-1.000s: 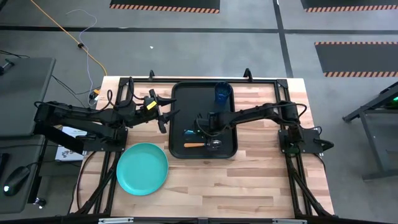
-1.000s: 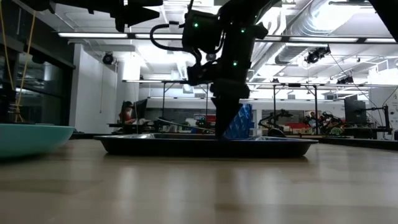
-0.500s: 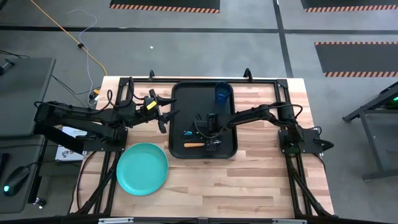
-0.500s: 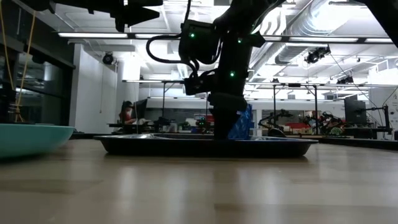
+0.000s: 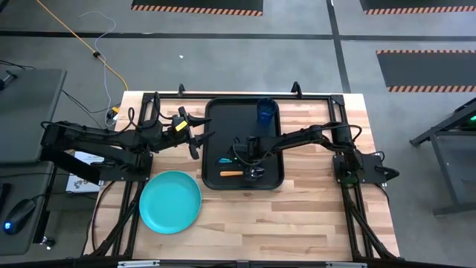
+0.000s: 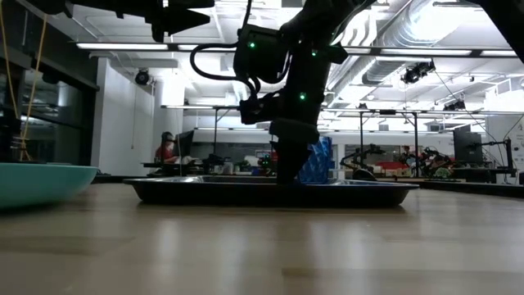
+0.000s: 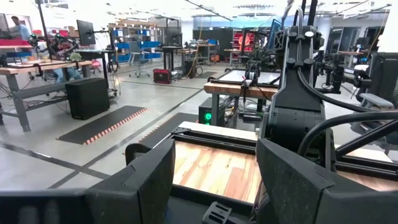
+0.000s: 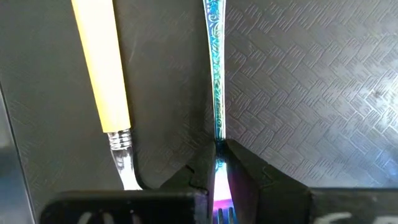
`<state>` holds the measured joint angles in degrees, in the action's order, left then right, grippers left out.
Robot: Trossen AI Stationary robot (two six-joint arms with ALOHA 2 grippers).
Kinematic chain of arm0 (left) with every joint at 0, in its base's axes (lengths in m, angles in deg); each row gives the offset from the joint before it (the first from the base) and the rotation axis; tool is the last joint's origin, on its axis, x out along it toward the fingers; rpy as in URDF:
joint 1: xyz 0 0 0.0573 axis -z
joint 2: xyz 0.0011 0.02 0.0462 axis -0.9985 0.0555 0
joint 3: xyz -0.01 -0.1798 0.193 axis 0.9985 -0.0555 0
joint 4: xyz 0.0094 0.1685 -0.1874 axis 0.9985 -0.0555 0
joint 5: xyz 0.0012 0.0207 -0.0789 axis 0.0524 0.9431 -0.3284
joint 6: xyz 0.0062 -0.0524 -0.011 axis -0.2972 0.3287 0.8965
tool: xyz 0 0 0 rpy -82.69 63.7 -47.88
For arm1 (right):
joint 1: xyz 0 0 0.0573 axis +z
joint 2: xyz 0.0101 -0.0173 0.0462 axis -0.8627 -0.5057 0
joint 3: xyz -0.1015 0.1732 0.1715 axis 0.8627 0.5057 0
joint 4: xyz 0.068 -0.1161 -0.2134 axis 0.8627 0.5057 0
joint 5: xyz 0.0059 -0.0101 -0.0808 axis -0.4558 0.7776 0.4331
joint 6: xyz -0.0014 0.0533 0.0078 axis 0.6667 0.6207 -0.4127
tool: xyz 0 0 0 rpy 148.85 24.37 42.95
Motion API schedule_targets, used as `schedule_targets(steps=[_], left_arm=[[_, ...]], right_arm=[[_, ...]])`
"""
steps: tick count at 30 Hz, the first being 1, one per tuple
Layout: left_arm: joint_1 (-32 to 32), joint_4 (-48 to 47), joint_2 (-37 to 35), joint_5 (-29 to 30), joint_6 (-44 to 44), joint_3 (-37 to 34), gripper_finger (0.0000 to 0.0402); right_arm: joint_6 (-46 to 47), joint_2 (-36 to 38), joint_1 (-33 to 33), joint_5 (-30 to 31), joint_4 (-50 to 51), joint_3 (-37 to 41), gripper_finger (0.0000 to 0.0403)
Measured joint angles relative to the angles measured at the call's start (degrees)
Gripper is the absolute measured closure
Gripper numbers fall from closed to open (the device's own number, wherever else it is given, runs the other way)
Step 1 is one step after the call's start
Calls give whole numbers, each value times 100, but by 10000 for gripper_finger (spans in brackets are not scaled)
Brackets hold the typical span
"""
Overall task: Pick and place plate/cup/fork/spoon on tray
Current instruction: Put the blue fork on the black tray above the yellow spoon
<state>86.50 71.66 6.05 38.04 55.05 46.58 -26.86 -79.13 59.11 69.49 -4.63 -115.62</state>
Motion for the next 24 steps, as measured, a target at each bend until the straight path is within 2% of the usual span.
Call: schedule_targets(steps=[14,24], left_arm=[[0,0,0,0,-6,0,186],[0,0,0,0,-12,0,186]], right_arm=[[-98,0,15,-254,-46,0,363],[-355,0,15,-273,-48,0,260]])
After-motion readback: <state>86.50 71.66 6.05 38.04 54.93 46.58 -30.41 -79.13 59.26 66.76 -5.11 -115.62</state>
